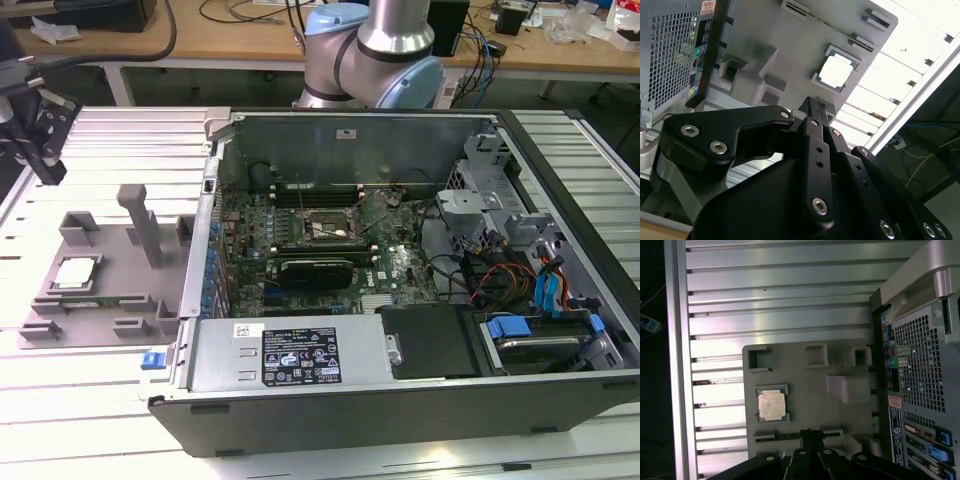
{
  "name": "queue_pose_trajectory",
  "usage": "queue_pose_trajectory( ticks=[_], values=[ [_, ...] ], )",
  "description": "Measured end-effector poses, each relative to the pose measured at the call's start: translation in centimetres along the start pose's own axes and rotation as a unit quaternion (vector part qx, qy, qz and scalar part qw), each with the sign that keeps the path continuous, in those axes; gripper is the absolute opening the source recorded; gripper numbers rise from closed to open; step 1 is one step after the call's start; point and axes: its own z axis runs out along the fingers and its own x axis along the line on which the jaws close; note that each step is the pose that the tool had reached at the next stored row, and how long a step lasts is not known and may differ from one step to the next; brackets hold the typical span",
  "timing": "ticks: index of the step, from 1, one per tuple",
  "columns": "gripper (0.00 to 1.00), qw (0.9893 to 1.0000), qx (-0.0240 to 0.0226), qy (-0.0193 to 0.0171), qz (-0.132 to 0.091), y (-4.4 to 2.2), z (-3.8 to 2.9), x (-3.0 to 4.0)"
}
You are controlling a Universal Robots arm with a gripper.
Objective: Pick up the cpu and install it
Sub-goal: 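Reach for the cpu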
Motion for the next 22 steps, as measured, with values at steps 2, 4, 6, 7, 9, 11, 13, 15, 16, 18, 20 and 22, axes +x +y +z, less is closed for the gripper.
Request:
queue_pose_trajectory(
  ticks=[2, 4, 6, 7, 9, 11, 13, 15, 16, 18, 20, 22],
  values=[
    [0.11, 1.0, 0.0, 0.0, 0.0, -0.03, 0.21, 0.19],
    [0.11, 1.0, 0.0, 0.0, 0.0, -0.05, 0.44, 0.43],
    [0.11, 1.0, 0.0, 0.0, 0.0, -0.08, 0.7, 0.62],
    [0.11, 1.0, 0.0, 0.0, 0.0, -0.09, 0.82, 0.68],
    [0.11, 1.0, 0.0, 0.0, 0.0, -0.14, 1.64, 0.87],
    [0.11, 1.0, -0.0001, 0.0, 0.0, -0.16, 2.24, 0.92],
    [0.11, 1.0, 0.0, 0.0, 0.0, -0.15, 2.87, 1.0],
    [0.11, 1.0, 0.0, 0.0, 0.0, 0.03, 3.32, 1.08],
    [0.11, 1.0, 0.0, 0.0, 0.0, 0.15, 3.58, 1.14],
    [0.11, 1.0, 0.0, 0.0, 0.0, 0.28, 4.06, 1.22],
    [0.11, 1.0, 0.0, -0.0001, 0.0, 0.43, 4.31, 1.26],
    [0.11, 1.0, 0.0, 0.0, 0.0, 0.43, 4.31, 1.26]
  ],
)
